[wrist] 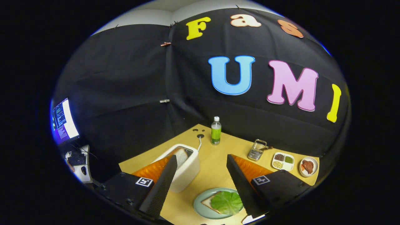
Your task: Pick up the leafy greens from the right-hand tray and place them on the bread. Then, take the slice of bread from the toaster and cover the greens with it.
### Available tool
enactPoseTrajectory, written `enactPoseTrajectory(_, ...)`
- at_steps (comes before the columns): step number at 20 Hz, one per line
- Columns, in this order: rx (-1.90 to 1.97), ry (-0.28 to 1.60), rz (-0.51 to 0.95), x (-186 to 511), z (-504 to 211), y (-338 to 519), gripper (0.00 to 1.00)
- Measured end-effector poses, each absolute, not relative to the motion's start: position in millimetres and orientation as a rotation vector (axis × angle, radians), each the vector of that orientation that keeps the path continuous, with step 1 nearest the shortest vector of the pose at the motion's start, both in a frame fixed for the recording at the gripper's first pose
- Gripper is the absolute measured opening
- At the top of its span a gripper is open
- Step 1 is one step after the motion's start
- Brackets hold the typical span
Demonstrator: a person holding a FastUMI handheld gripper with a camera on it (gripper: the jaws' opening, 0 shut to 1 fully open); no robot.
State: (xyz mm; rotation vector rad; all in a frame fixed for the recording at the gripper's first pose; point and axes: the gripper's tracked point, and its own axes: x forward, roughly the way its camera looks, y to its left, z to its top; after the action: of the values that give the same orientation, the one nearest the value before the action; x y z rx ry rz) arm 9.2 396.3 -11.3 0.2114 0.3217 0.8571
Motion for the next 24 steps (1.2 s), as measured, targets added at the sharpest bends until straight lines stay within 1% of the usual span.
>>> enactPoseTrajectory(1, 0.217, 0.311, 0.867, 12.0, 0.3, 408.2, 0.99)
enactPoseTrajectory(6, 0.220, 0.332, 0.880, 17.5, 5.5, 464.3, 0.98)
enactPoseTrajectory(15, 0.276, 0.596, 0.872, 24.3, -90.2, 551.5, 0.99)
enactPoseTrajectory(19, 0.273, 0.708, 0.822, 31.5, -135.8, 573.7, 0.97)
enactPoseTrajectory(20, 0.272, 0.713, 0.796, 36.3, -141.4, 574.6, 0.95)
enactPoseTrajectory(21, 0.267, 0.712, 0.764, 43.0, -144.4, 572.9, 0.88)
enactPoseTrajectory(22, 0.270, 0.713, 0.739, 47.1, -145.2, 570.6, 0.84)
enactPoseTrajectory(23, 0.271, 0.720, 0.714, 49.8, -148.5, 568.8, 0.75)
enactPoseTrajectory(24, 0.273, 0.737, 0.694, 51.8, -151.9, 566.7, 0.61)
